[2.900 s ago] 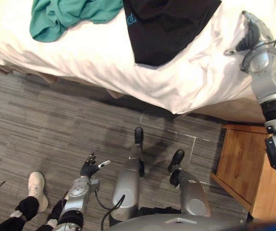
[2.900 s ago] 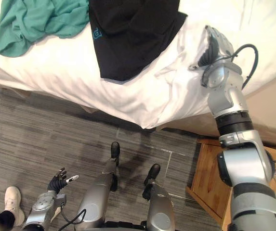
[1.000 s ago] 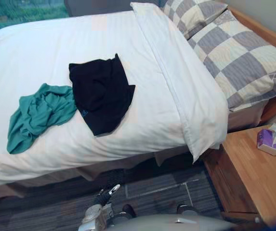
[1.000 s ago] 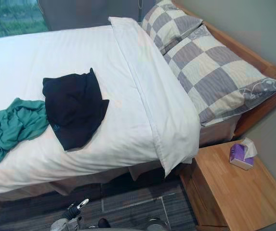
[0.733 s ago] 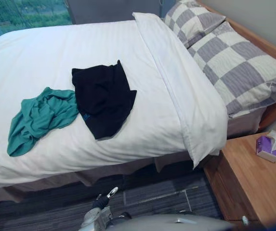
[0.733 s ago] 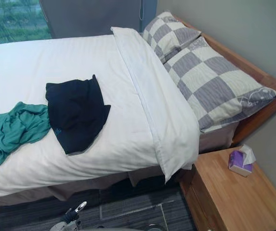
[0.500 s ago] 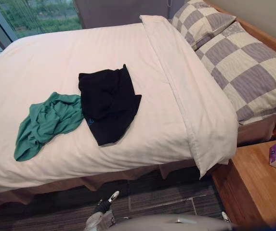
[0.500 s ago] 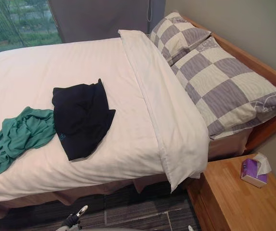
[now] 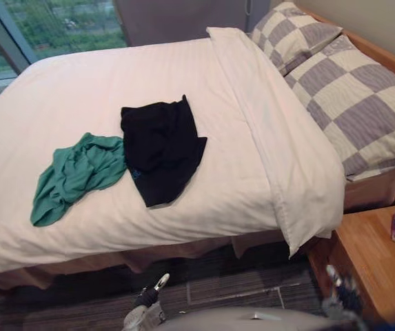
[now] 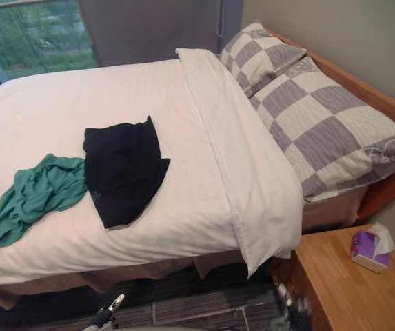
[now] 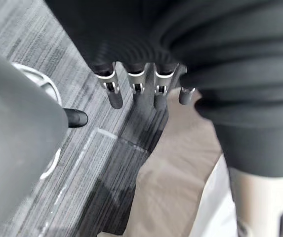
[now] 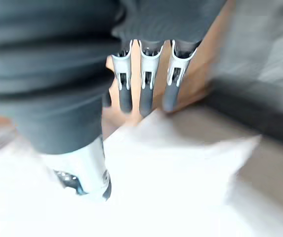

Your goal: Tidy the bed and pick cloth on bed and put in laundry

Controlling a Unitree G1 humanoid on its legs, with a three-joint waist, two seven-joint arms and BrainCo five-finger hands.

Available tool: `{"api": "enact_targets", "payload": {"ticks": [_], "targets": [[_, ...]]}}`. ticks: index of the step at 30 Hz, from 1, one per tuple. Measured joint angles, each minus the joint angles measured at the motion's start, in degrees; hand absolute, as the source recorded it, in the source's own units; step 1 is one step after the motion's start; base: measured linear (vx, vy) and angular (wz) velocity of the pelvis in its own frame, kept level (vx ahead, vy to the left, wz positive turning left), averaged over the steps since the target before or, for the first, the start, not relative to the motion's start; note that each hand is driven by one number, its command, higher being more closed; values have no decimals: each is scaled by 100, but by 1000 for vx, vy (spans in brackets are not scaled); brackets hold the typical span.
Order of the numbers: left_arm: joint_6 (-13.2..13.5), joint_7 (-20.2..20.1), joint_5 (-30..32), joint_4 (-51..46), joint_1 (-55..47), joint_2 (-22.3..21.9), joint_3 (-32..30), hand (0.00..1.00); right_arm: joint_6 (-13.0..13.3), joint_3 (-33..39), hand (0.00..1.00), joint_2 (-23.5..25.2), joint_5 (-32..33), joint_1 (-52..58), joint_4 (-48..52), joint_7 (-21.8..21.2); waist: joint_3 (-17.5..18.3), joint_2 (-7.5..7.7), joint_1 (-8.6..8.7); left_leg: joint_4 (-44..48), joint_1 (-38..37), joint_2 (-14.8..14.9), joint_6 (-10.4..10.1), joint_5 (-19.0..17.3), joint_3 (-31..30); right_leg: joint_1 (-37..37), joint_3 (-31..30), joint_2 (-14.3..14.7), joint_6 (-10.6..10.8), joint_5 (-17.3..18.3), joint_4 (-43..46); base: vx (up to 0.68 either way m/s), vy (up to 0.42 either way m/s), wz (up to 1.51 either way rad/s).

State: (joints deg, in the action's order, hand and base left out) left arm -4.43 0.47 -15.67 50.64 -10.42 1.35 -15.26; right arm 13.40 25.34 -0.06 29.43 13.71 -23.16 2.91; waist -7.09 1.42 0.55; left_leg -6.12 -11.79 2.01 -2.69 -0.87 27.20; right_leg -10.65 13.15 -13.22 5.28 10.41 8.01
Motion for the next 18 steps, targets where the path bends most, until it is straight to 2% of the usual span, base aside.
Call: {"api": "enact_targets", "payload": {"ticks": [3, 5, 10, 12, 13, 15, 16, 18], "targets": [[-79, -7, -5, -69, -43, 143, 219, 0, -92, 14, 100, -311, -279, -231, 641, 0, -14, 32, -3, 1, 121, -51, 11, 55, -184, 10, 165, -19, 10, 67, -5, -21, -21, 38], [-112, -5, 0, -134, -90, 261, 390, 0, -376, 57, 100, -419, -544, -381, 1135, -49, -1, 59, -1, 2, 222, -51, 49, 119, -346, 13, 287, -13, -1, 100, -10, 20, -34, 33], [-138, 12, 40, -235, -115, 486, 816, 0, -890, -330, 100, -951, -785, -1011, 1319, -206, -24, 107, 3, 8, 442, -49, 73, 195, -638, 63, 349, 22, -5, 86, 23, 72, -29, 30], [-174, 74, 71, -262, -38, 545, 955, 0, -1047, -610, 100, -1243, -804, -1536, 1318, -124, -70, 78, -12, 42, 692, 12, 99, 308, -721, 356, 282, 72, -142, 4, 165, 22, -10, 24], [-232, 127, 82, -266, 96, 611, 1150, 0, -1081, -774, 100, -1447, -756, -2025, 1316, 61, -205, 45, -13, 48, 935, 73, 119, 382, -755, 636, 233, 125, -242, -58, 302, -64, 9, 32], [-294, 217, 83, -293, 388, 690, 1290, 0, -1082, -828, 100, -1712, -527, -2845, 1306, 429, -558, 92, -22, 51, 1298, 97, 156, 516, -836, 1038, 186, 141, -266, -73, 460, -93, 13, 37], [-319, 247, 81, -349, 572, 731, 1294, 0, -1078, -810, 100, -1894, -359, -3389, 1293, 678, -873, 150, -29, 117, 1573, 97, 190, 579, -908, 1235, 186, 135, -265, -74, 490, -89, 6, 39], [-343, 248, 80, -448, 865, 791, 1302, 0, -1074, -768, 100, -2199, -139, -4156, 1265, 968, -1354, 163, -78, 382, 1968, 108, 222, 578, -980, 1489, 167, 113, -254, -110, 536, -132, 24, 29]]}}
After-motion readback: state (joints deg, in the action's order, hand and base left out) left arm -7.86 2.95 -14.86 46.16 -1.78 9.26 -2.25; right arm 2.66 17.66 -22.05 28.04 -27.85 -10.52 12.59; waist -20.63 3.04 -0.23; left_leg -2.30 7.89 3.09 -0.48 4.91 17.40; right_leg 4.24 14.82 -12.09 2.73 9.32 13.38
